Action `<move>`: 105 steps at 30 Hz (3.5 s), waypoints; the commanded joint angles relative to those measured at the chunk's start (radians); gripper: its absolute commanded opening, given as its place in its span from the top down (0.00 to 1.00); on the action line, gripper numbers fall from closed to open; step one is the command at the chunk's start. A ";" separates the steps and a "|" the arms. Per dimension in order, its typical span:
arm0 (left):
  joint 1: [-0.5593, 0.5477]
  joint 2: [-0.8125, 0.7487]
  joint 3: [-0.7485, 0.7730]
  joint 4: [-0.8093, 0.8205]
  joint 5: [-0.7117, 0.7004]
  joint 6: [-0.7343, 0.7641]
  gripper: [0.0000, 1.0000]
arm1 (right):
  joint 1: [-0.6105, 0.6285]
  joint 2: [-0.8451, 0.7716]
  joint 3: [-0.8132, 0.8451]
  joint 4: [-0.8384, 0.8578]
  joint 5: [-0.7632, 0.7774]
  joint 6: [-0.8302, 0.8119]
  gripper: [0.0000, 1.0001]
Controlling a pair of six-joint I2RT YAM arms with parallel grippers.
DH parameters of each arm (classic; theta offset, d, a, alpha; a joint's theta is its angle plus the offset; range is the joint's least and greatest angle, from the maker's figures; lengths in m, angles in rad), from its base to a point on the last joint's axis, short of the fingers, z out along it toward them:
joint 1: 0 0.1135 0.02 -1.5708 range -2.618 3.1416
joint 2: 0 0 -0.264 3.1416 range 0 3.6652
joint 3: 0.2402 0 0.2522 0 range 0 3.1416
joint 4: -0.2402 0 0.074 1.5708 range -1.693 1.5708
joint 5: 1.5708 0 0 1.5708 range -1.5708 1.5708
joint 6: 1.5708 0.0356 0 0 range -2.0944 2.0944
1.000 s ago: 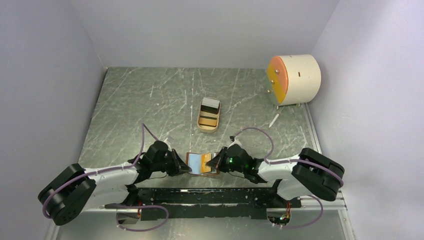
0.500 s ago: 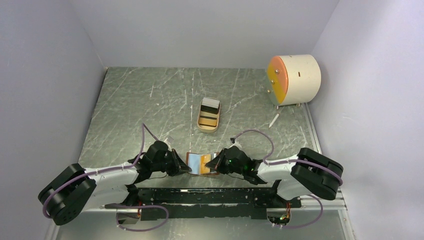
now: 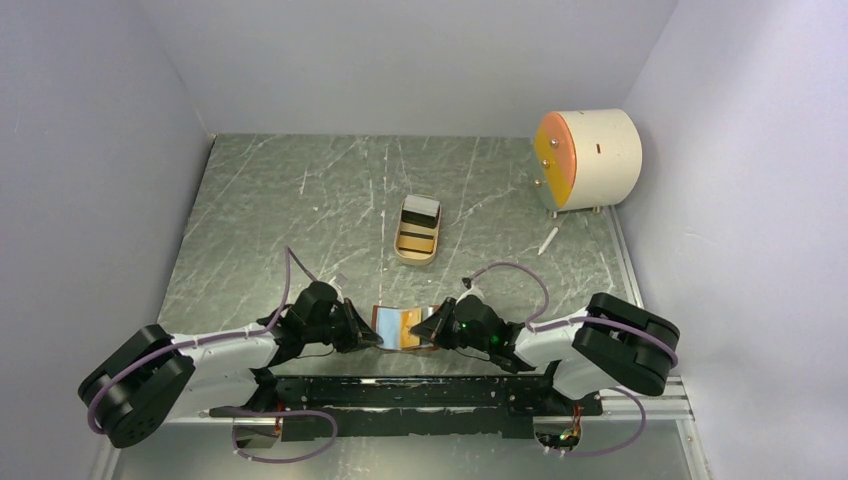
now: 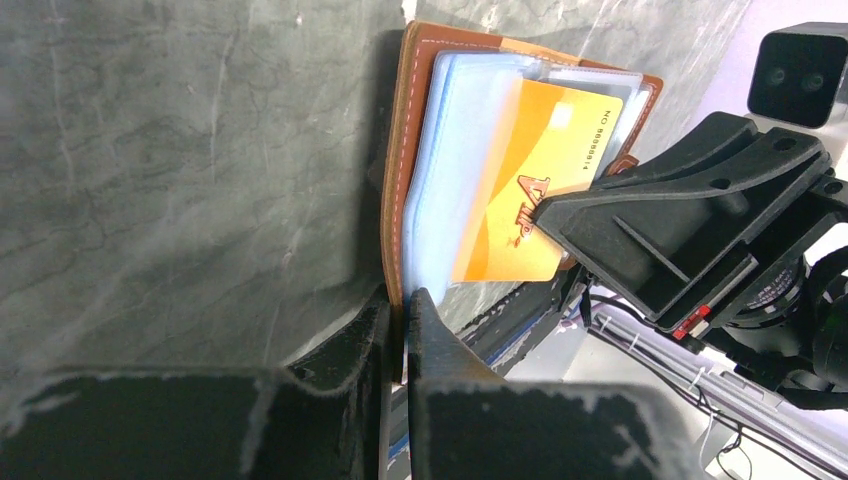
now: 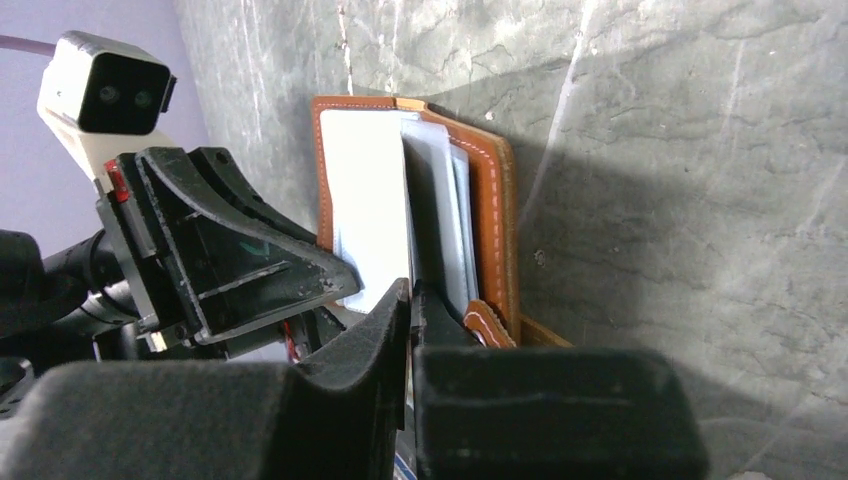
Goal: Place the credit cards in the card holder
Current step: Insert the credit card into the card holder.
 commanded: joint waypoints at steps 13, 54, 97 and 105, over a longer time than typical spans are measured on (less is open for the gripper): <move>0.003 0.008 0.019 -0.002 0.008 0.017 0.91 | -0.012 0.051 0.001 0.114 -0.057 -0.013 0.95; 0.002 0.002 0.000 0.032 0.020 0.024 0.87 | -0.011 -0.097 0.148 -0.467 0.044 -0.199 0.77; -0.002 0.008 0.000 0.040 0.035 0.000 0.87 | -0.030 -0.016 0.011 -0.138 0.066 -0.102 1.00; -0.004 0.023 -0.001 0.057 0.039 0.002 0.89 | -0.004 0.015 0.008 -0.123 0.082 -0.067 1.00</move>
